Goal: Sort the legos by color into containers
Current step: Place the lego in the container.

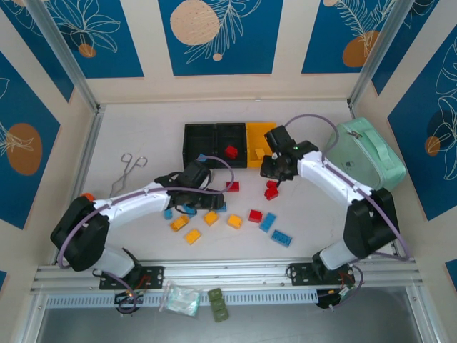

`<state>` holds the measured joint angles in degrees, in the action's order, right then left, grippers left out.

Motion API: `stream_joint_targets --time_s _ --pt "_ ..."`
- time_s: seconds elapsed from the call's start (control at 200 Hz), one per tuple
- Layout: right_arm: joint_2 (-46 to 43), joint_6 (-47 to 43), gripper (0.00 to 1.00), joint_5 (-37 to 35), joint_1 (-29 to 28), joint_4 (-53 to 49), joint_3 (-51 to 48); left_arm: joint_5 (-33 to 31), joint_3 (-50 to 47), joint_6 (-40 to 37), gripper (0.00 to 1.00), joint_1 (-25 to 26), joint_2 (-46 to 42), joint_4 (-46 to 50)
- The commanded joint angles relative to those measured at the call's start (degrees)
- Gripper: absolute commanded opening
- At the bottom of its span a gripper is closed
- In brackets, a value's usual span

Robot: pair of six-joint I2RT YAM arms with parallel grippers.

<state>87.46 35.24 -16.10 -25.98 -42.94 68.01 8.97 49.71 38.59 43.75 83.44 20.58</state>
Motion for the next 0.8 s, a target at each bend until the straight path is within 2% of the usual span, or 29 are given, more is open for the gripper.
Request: stream_joint_targets --time_s 0.0,0.41,0.79 --pt "5.0 -3.3 0.32 1.0 1.3 -2.0 5.6 0.1 -1.0 0.9 0.59 0.8 -1.8 -0.3" --pt "23.5 -5.5 0.34 -5.5 4.5 -9.6 26.0 -0.3 -2.2 1.7 0.59 0.9 -2.6 -0.3" --pt "30.1 -4.9 0.38 -9.5 4.4 -11.4 30.8 -0.5 -2.6 1.8 0.59 1.0 -2.5 -0.3"
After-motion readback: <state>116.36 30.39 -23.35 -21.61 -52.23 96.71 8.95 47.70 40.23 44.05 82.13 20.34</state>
